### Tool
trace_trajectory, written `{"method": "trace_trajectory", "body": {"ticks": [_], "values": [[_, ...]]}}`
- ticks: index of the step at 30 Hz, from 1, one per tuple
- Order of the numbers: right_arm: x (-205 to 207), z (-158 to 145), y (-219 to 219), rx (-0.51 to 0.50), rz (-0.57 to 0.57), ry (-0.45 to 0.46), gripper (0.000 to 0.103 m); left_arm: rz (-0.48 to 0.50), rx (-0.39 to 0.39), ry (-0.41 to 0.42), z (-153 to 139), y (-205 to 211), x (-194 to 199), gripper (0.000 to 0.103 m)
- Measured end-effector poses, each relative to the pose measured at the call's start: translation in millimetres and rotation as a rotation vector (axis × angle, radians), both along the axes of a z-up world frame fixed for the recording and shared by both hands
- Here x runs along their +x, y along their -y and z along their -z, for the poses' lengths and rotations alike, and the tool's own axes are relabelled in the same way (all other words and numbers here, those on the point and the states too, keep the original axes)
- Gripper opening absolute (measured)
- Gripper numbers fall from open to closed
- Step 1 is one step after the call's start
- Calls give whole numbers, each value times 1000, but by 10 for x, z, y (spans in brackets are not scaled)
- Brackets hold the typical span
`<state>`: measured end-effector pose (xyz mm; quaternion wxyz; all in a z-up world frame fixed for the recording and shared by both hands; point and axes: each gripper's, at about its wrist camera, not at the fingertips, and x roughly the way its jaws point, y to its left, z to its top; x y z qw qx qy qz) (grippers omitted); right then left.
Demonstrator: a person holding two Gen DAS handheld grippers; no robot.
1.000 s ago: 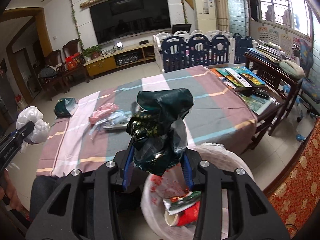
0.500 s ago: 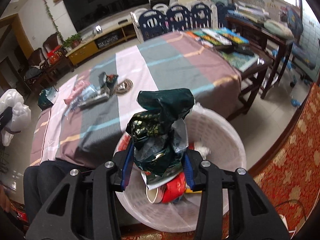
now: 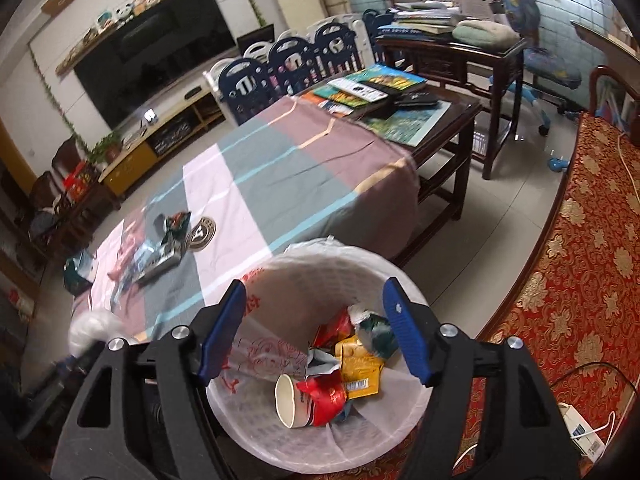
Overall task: Collect trash
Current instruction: 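Carry both plastic bags over the wastebasket and open both grippers to drop them, then grasp the pink wrapper with the left gripper while the right moves toward the clear packaging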
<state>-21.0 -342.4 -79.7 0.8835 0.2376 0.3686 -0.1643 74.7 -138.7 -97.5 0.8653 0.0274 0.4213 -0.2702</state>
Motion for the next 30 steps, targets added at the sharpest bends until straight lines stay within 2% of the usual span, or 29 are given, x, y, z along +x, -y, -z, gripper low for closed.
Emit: {"method": "trace_trajectory", "body": {"ticks": [1, 3, 5, 6, 10, 15, 20, 25, 30], "values": [[-19, -16, 21, -2, 8, 4, 70, 43, -4, -13, 47, 94, -6, 23], [-39, -33, 48, -3, 14, 8, 70, 120, -27, -29, 111, 260, -52, 36], [-45, -42, 65, -4, 18, 8, 70, 162, -46, -40, 136, 349, -93, 85], [-45, -40, 68, -5, 17, 7, 70, 159, -46, -29, 133, 366, -119, 89], [-17, -3, 37, -4, 8, -3, 70, 130, 3, 35, 92, 323, -124, 89], [44, 29, -64, -5, -17, -16, 70, -23, -9, 48, 55, -65, 80, 90], [116, 46, -170, -9, -43, -28, 70, -199, 14, 69, 81, -601, 380, 90], [295, 86, -361, 8, -101, -48, 70, -393, 14, 55, 133, -1313, 883, 90], [512, 120, -569, -2, -155, -72, 70, -450, 61, 63, 179, -1766, 1687, 90]]}}
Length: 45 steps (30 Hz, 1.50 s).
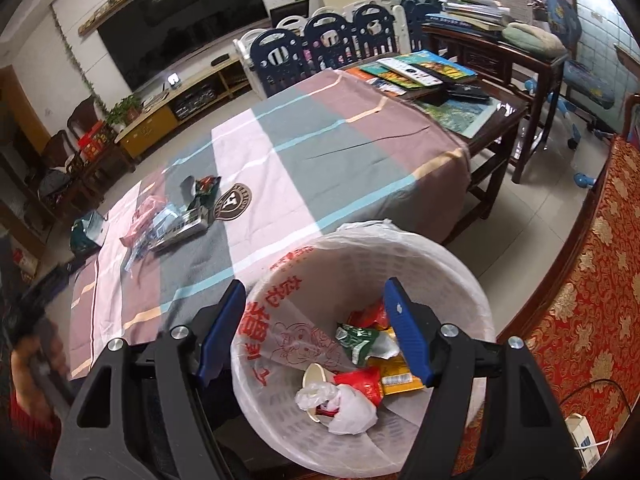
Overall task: Collect trash
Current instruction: 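Grasp the pink wrapper with the left gripper while the right moves toward the clear packaging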
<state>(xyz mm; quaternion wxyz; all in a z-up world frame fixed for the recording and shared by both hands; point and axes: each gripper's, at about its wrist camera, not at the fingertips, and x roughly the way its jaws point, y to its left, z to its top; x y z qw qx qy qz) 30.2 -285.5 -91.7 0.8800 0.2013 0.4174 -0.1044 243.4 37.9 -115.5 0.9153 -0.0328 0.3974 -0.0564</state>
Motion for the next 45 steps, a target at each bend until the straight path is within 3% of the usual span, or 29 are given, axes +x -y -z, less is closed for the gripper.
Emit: {"method": "trace_trajectory", "body": {"ticks": [3, 7, 13, 18, 19, 20, 21, 25, 31, 34, 37, 40, 41, 43, 45], "values": [[114, 80, -59, 0, -8, -30, 70, -6, 19, -38, 90, -141, 516, 90], [257, 228, -91, 6, -7, -83, 70, 17, -21, -90, 236, -118, 1075, 90], [436, 410, -155, 12, -9, -144, 70, 206, 45, -145, 536, 295, 1598, 96], [608, 521, -218, 24, -12, -171, 70, 338, 117, -226, 863, 535, 1815, 96], [656, 531, -250, 26, -18, -171, 70, 349, 132, -228, 912, 544, 1821, 86], [695, 531, -281, 28, -24, -169, 70, 364, 132, -234, 954, 538, 1826, 61], [750, 530, -329, 31, -36, -165, 70, 356, 128, -237, 977, 505, 1824, 57], [983, 527, -571, 53, -103, -143, 70, 312, 9, -233, 934, 270, 1752, 28], [1436, 504, -1156, 146, -246, -74, 70, 190, -66, -193, 773, -112, 1234, 18], [1678, 511, -1405, 192, -283, -52, 70, 97, 34, -108, 618, -304, 723, 17], [1939, 530, -1556, 251, -274, -43, 70, -29, 67, -51, 488, -575, 285, 17], [2211, 441, -1808, 120, -250, -21, 70, -150, 94, -13, 445, -822, -42, 17], [2281, 416, -1898, 71, -253, -12, 71, -187, 87, -7, 451, -912, -124, 17], [2501, 415, -2142, -41, -274, -26, 82, -236, 27, -3, 441, -1068, -214, 17], [2693, 482, -2308, -99, -297, -48, 83, -253, 12, 15, 416, -1124, -257, 17]]}}
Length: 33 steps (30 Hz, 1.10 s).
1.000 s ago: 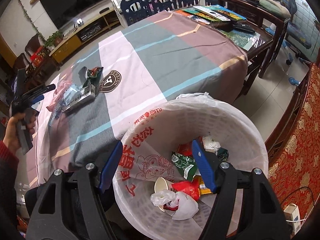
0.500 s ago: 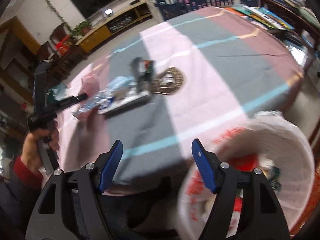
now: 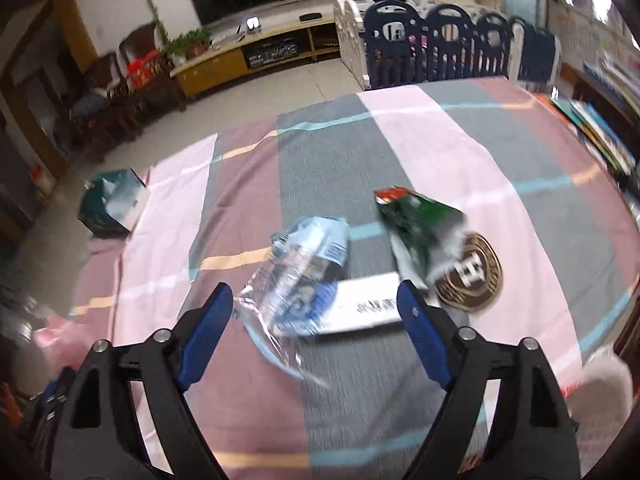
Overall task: Collect trash
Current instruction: 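Grasp the pink wrapper with the left gripper while the right moves toward the clear packaging, then grasp the clear plastic packaging with the right gripper and lift it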
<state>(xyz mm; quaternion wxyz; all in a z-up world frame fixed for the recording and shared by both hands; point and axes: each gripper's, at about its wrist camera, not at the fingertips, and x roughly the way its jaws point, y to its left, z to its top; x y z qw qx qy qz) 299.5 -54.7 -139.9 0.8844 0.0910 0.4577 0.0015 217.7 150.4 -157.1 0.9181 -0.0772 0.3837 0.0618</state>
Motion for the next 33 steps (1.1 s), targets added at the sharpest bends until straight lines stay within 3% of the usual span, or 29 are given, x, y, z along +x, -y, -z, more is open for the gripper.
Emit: {"method": "trace_trajectory", "body": {"ticks": [5, 9, 12, 15, 17, 20, 24, 26, 28, 33], "values": [[412, 393, -439, -162, -59, -126, 85, 27, -14, -17, 64, 13, -57, 17], [430, 576, -666, -333, -118, -123, 84, 27, -34, -26, 104, -4, -70, 17], [393, 611, -750, -346, -179, -123, 53, 18, -54, -39, 149, -34, -45, 17], [316, 573, -744, -308, -206, -116, 34, 13, -56, -38, 169, -20, -46, 17], [243, 482, -684, -225, -230, -99, 31, 13, -50, -31, 167, -14, -46, 17], [39, 291, -556, 9, -271, -84, 29, 11, -54, -32, 179, -18, -33, 17], [-178, 428, -213, 636, -332, -235, 30, 5, -55, -30, 186, -23, -34, 17], [-313, 603, -55, 817, -290, -294, 33, 6, -50, -28, 185, -9, -39, 17], [-429, 726, 107, 855, -220, -302, 38, 8, -45, -29, 188, 5, -37, 17], [-577, 668, 389, 658, -78, -236, 63, 3, -39, -29, 186, 16, -33, 17]]}}
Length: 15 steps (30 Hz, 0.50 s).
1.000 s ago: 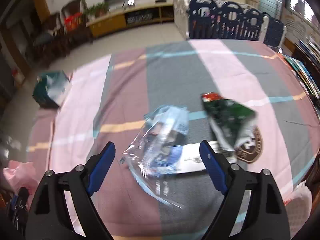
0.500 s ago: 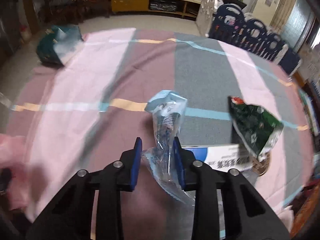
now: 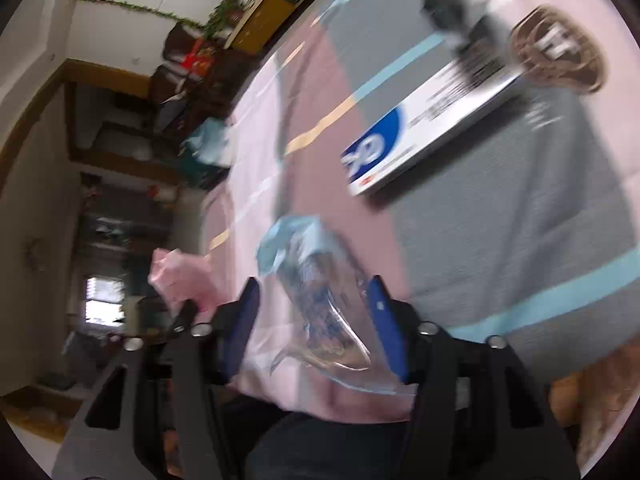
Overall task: Collect trash
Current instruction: 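Grasp the clear plastic packaging with the right gripper and lift it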
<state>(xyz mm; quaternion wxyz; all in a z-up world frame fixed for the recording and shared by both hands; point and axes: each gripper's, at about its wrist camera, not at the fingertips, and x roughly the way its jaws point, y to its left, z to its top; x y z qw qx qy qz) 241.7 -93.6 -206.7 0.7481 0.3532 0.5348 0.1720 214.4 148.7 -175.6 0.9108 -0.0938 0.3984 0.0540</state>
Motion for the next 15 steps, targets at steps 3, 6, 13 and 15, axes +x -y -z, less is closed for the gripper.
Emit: {"method": "trace_trajectory", "body": {"ticks": [3, 6, 13, 15], "values": [[17, -87, 98, -172, 57, 41, 63, -3, -1, 0, 0, -7, 9, 17], [-37, -247, 52, -245, 49, 103, 63, -6, 0, 0, 1, -2, 8, 17], [-193, -291, -790, -444, -311, 222, 64, -11, 0, 3, 3, -6, 5, 17], [-194, -200, -946, -491, -341, 205, 64, -13, 0, 2, 6, -14, 0, 17]]}}
